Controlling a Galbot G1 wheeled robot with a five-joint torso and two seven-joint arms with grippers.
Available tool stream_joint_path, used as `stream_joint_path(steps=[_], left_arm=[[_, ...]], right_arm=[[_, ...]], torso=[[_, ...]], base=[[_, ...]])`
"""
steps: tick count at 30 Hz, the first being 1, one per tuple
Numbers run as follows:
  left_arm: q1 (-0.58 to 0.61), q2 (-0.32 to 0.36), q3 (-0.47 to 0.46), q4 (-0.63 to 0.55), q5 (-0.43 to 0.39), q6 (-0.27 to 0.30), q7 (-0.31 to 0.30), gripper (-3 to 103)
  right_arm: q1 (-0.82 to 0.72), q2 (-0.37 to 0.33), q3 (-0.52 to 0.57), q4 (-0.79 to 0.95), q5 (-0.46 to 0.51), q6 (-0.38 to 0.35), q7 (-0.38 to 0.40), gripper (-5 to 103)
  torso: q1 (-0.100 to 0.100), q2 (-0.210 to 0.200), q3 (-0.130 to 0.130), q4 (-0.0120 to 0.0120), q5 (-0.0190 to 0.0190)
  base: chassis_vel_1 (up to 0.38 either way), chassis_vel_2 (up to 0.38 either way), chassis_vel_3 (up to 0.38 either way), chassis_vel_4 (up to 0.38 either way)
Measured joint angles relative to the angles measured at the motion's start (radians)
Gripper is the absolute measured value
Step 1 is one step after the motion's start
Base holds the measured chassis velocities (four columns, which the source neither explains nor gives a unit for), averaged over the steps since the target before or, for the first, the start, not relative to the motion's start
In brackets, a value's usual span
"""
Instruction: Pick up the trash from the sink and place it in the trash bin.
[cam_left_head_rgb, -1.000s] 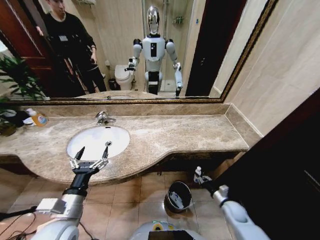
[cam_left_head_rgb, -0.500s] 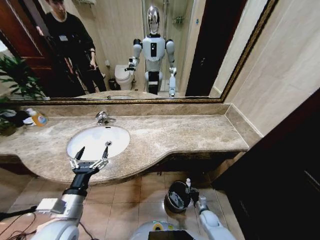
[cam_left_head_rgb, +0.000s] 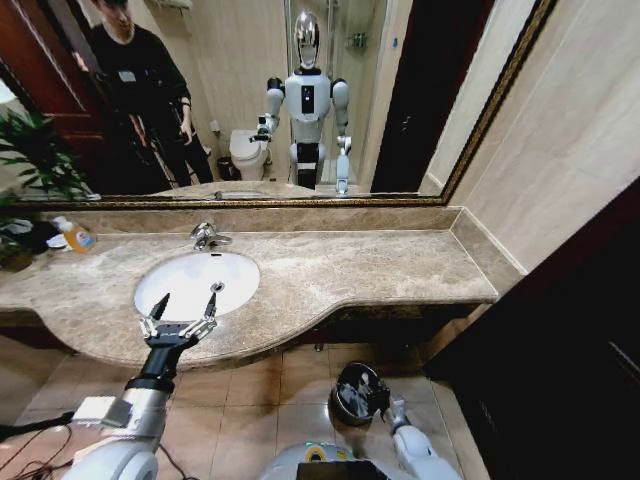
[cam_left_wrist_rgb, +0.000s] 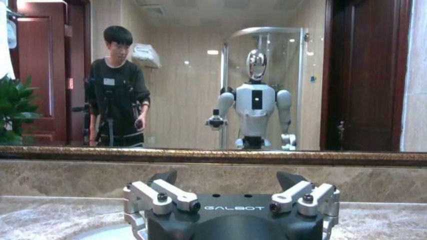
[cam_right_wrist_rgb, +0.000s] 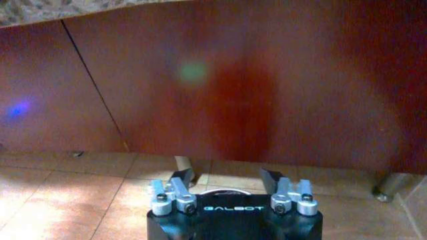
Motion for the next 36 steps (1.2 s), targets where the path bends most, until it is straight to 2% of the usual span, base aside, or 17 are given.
stream_joint_path(steps=[1, 4, 5, 7, 9, 14, 18, 22, 23, 29, 31, 35, 36], left_arm=[[0.0, 0.0, 0.0, 0.0, 0.0, 0.0, 0.0, 100], [0.0, 0.0, 0.0, 0.0, 0.0, 0.0, 0.0, 100], [0.0, 0.0, 0.0, 0.0, 0.0, 0.0, 0.0, 100], [0.0, 0.0, 0.0, 0.0, 0.0, 0.0, 0.0, 100], [0.0, 0.0, 0.0, 0.0, 0.0, 0.0, 0.0, 100], [0.0, 0.0, 0.0, 0.0, 0.0, 0.0, 0.0, 100], [0.0, 0.0, 0.0, 0.0, 0.0, 0.0, 0.0, 100], [0.0, 0.0, 0.0, 0.0, 0.0, 0.0, 0.0, 100], [0.0, 0.0, 0.0, 0.0, 0.0, 0.0, 0.0, 100], [0.0, 0.0, 0.0, 0.0, 0.0, 0.0, 0.0, 100], [0.0, 0.0, 0.0, 0.0, 0.0, 0.0, 0.0, 100], [0.0, 0.0, 0.0, 0.0, 0.0, 0.0, 0.0, 100], [0.0, 0.0, 0.0, 0.0, 0.0, 0.0, 0.0, 100]], right_arm=[[0.0, 0.0, 0.0, 0.0, 0.0, 0.0, 0.0, 68], [-0.013, -0.013, 0.003, 0.024, 0.015, -0.012, -0.006, 84], [-0.013, -0.013, 0.003, 0.024, 0.015, -0.012, -0.006, 84], [-0.024, -0.021, 0.006, 0.038, 0.023, -0.018, -0.013, 95], [-0.031, -0.022, 0.009, 0.049, 0.028, -0.019, -0.017, 100], [-0.051, -0.025, 0.016, 0.086, 0.039, -0.024, -0.018, 100], [-0.091, -0.047, 0.037, 0.178, 0.082, -0.032, -0.016, 100], [-0.144, -0.084, 0.15, 0.322, 0.103, -0.047, -0.009, 100], [-0.144, -0.084, 0.15, 0.322, 0.103, -0.047, -0.009, 100], [-0.203, -0.094, 0.31, 0.536, 0.143, -0.113, -0.047, 100], [-0.207, -0.094, 0.341, 0.591, 0.161, -0.136, -0.048, 100], [-0.177, -0.085, 0.427, 0.808, 0.203, -0.231, -0.014, 100], [-0.177, -0.085, 0.427, 0.808, 0.203, -0.231, -0.014, 100]], torso=[[0.0, 0.0, 0.0, 0.0, 0.0], [0.0, 0.0, 0.0, 0.0, 0.0001], [0.0, 0.0, 0.0, 0.0, 0.0001], [0.0, 0.0, 0.0, 0.0, 0.0], [0.0, 0.0, 0.0, 0.0, 0.0001], [0.0, 0.0, 0.0, 0.0, 0.0003], [0.0, 0.0, 0.0, 0.0, 0.0001], [0.0, 0.0, 0.0, 0.0001, -0.0002], [0.0, 0.0, 0.0, 0.0001, -0.0002], [0.0, 0.0, 0.0, 0.0, 0.0002], [0.0, 0.0, 0.0, -0.0003, 0.0004], [0.0, 0.0, 0.0, 0.0001, 0.0002], [0.0, 0.0, 0.0, 0.0001, 0.0002]], base=[[0.0, 0.0, 0.0, 0.0], [0.0, 0.0, 0.0, 0.0], [0.0, 0.0, 0.0, 0.0], [0.0, 0.0, 0.0, 0.0], [0.0, 0.0, 0.0, 0.0], [0.0, 0.0, 0.0, 0.0], [0.0, 0.0, 0.0, 0.0], [0.0, 0.0, 0.0, 0.0], [0.0, 0.0, 0.0, 0.0], [0.0, 0.0, 0.0, 0.0], [0.0, 0.0, 0.0, 0.0], [0.0, 0.0, 0.0, 0.0], [0.0, 0.0, 0.0, 0.0]])
